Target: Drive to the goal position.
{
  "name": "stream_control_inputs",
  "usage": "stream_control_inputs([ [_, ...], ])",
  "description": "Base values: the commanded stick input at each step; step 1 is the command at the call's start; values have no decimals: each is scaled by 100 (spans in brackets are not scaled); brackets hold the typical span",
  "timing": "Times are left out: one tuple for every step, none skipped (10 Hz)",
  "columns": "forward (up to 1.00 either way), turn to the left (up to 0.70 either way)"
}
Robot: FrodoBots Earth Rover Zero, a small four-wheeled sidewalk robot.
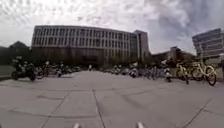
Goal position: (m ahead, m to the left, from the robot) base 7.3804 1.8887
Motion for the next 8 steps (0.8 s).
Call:
stream_control_inputs([
  [70,0],
  [70,0],
  [70,0],
  [70,0],
  [70,0],
  [70,0],
  [70,0],
  [70,0],
])
